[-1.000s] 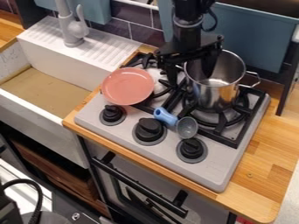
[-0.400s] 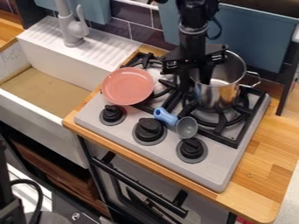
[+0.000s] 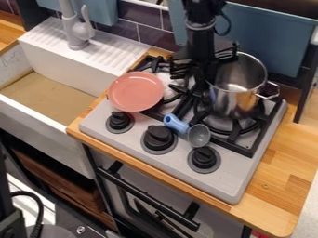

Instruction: Put the silver pot to the left side plate in the burner

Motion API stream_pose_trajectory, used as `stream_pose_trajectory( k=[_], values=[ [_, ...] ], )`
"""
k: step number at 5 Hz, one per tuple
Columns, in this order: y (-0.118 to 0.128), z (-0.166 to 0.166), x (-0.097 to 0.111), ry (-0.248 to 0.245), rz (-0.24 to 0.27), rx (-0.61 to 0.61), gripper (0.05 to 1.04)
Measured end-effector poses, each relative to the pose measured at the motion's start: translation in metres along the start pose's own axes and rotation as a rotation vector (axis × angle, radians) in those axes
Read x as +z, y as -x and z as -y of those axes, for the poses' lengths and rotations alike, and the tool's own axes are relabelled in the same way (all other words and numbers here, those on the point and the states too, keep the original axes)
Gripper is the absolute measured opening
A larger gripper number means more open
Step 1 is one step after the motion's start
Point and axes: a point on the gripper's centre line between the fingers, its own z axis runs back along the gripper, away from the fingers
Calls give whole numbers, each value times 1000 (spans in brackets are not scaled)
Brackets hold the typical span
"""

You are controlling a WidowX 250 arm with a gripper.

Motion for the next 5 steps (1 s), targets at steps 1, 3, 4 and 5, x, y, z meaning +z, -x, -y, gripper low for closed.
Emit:
stream_pose_trajectory(
  k=[1, 3, 4, 5],
  values=[
    [-6, -6, 11, 33, 0, 15, 54],
    [-33, -43, 40, 82, -41, 33, 54],
    [-47, -71, 45, 44, -35, 28, 54],
    [-66, -93, 60, 51, -9, 16, 54]
  ],
)
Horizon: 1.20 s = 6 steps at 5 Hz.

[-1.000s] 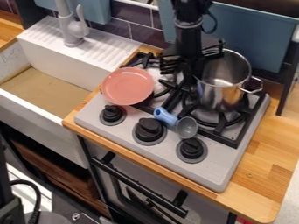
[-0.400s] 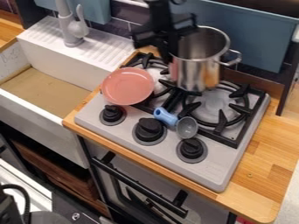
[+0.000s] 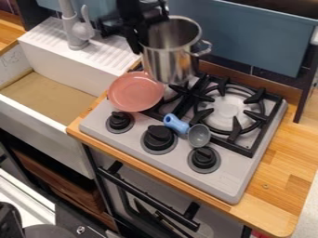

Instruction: Put the silver pot to the left side plate in the burner

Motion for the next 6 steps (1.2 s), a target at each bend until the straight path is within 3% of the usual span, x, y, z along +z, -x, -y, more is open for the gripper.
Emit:
stream_pose_trajectory(
  k=[2, 3, 4, 5, 6],
  values=[
    [-13, -25, 1, 13, 36, -53, 54],
    [-3, -44, -25, 10, 45, -66, 54],
    [-4, -47, -30, 7, 71, -113, 54],
    [-3, -52, -40, -20, 45, -138, 54],
    [-2, -53, -43, -25, 53, -147, 54]
  ],
)
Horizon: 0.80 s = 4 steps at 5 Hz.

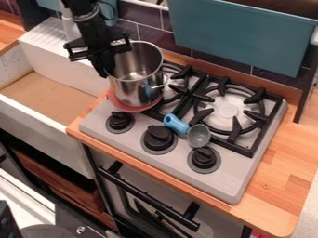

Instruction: Put the silver pot to the left side plate in the burner

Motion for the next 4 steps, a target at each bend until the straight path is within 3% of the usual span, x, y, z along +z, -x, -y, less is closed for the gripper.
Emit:
stream_pose_trajectory(
  k=[2, 3, 4],
  values=[
    [3, 0, -5, -12, 6, -13, 75],
    [7, -1, -4, -16, -18, -17, 222],
    [0, 2, 2, -38, -9, 19, 467]
  ],
)
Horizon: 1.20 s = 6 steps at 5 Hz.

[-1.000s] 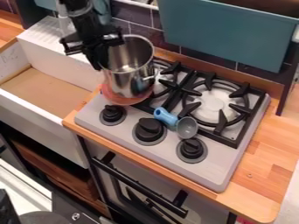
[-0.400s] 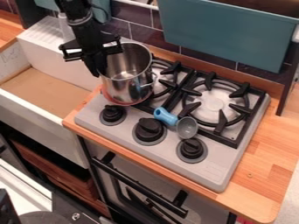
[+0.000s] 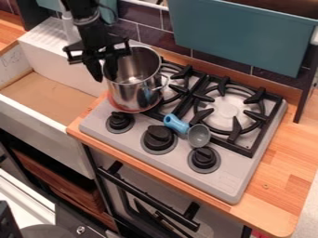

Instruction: Put the silver pot to the left side plate in the burner

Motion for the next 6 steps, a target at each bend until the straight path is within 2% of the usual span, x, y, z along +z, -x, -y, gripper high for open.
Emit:
stream_pose_trajectory(
  k=[1, 2, 3, 4, 5, 6],
  values=[
    [-5, 2, 6, 2, 6, 11, 767],
    [-9, 4, 11, 15, 2, 33, 990],
    [-10, 0, 20, -35, -23, 52, 997],
    [-6, -1, 39, -96, -62, 50, 997],
    [0, 19, 51, -83, -7, 33, 997],
    [16, 44, 48, -31, 32, 1, 997]
  ],
)
